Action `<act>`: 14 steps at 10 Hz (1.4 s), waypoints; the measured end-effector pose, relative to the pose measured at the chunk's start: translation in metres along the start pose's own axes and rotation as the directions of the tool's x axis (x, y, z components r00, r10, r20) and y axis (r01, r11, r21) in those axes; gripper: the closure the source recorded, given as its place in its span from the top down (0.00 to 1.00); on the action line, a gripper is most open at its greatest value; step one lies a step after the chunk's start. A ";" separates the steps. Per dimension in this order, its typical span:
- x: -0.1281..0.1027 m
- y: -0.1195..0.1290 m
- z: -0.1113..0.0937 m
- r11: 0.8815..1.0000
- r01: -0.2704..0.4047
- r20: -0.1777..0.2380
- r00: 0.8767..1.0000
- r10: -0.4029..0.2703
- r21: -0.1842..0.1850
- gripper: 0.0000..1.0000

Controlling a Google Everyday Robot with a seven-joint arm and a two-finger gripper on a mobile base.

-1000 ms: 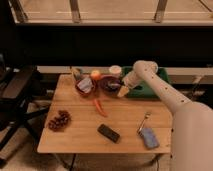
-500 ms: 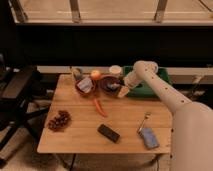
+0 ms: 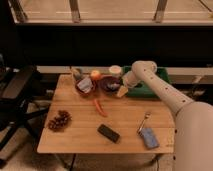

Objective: Place brush in tray

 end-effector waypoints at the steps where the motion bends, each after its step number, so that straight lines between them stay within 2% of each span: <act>1: 0.001 -0.002 -0.001 1.000 -0.007 0.001 1.000 0.007 0.001 0.79; 4: 0.014 -0.008 0.006 0.999 -0.037 -0.005 0.999 0.037 -0.005 0.53; 7: 0.013 -0.009 0.006 0.999 -0.032 -0.010 0.999 0.032 0.008 0.23; 9: 0.008 -0.004 -0.002 1.000 -0.014 -0.013 1.000 0.014 0.026 0.03; 11: -0.008 -0.003 -0.015 0.998 0.015 0.007 1.000 -0.016 0.062 0.00; 14: -0.025 -0.010 -0.056 0.991 0.028 0.061 0.997 -0.036 0.131 0.00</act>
